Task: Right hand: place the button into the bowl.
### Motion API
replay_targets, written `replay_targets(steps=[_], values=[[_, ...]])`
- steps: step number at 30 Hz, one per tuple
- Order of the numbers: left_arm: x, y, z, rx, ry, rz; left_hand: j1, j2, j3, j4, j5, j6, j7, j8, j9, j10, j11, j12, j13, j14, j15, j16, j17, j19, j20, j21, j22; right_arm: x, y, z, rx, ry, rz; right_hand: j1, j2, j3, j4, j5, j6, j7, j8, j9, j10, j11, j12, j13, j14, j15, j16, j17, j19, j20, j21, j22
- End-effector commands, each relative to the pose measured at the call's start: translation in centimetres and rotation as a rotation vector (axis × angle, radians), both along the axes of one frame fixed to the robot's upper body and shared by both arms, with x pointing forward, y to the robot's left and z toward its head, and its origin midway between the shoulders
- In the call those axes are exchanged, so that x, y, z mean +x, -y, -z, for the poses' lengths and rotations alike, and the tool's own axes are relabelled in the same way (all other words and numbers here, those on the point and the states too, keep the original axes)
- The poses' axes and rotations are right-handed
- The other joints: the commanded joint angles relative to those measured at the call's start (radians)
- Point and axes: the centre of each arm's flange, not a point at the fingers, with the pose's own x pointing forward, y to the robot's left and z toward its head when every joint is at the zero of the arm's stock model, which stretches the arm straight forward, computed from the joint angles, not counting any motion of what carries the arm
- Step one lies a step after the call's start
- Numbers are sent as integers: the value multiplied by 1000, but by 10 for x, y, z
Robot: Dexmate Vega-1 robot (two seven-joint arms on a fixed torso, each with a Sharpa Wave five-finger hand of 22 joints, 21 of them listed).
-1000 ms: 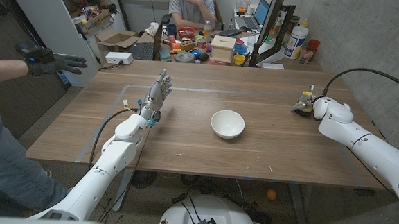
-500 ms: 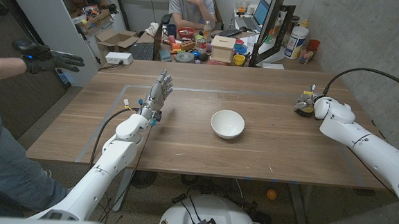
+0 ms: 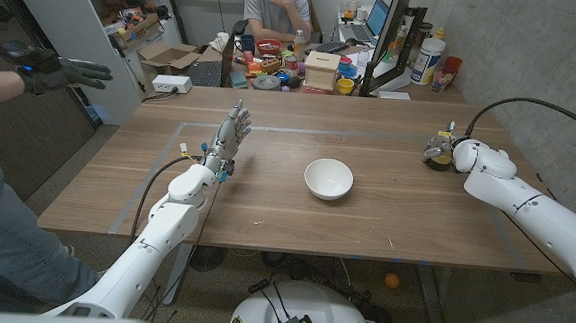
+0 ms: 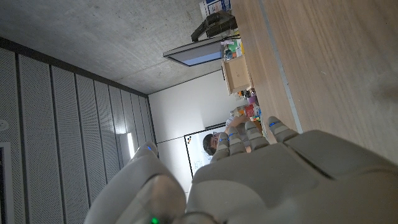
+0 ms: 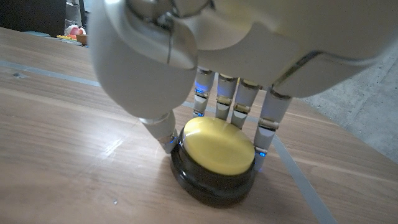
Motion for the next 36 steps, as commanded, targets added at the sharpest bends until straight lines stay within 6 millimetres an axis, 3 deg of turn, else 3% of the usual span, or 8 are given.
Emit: replay_targets(steps=[1,10,36], values=[[3,3,0,-1,5,17,1,7,-3,0,7,5,-2,5,3,1,-9,7,0,-1,5,5,3,3,10,6,3,-22,-8,-25,-40,83,-12,36,30,3,9,4,4,-6,-4,4,-3,1,1,-1,13,-8,-2,3,125,-119,-1,1],[4,5,1,1,3,29,2,7,-4,0,8,4,-1,4,3,0,-11,7,0,-3,5,4,3,4,13,6,3,-40,-18,-35,-69,123,-26,33,27,1,13,4,4,-6,-6,4,-2,-1,-1,-1,13,-6,-4,4,124,-115,-3,1],[2,2,-16,31,25,53,3,10,-9,-1,9,3,0,3,3,-6,-2,5,0,-10,1,3,3,8,18,8,3,-85,-47,-37,-76,195,-74,36,16,3,18,9,30,-3,-6,4,26,-2,-1,-1,47,-35,-5,6,128,-119,-9,2]])
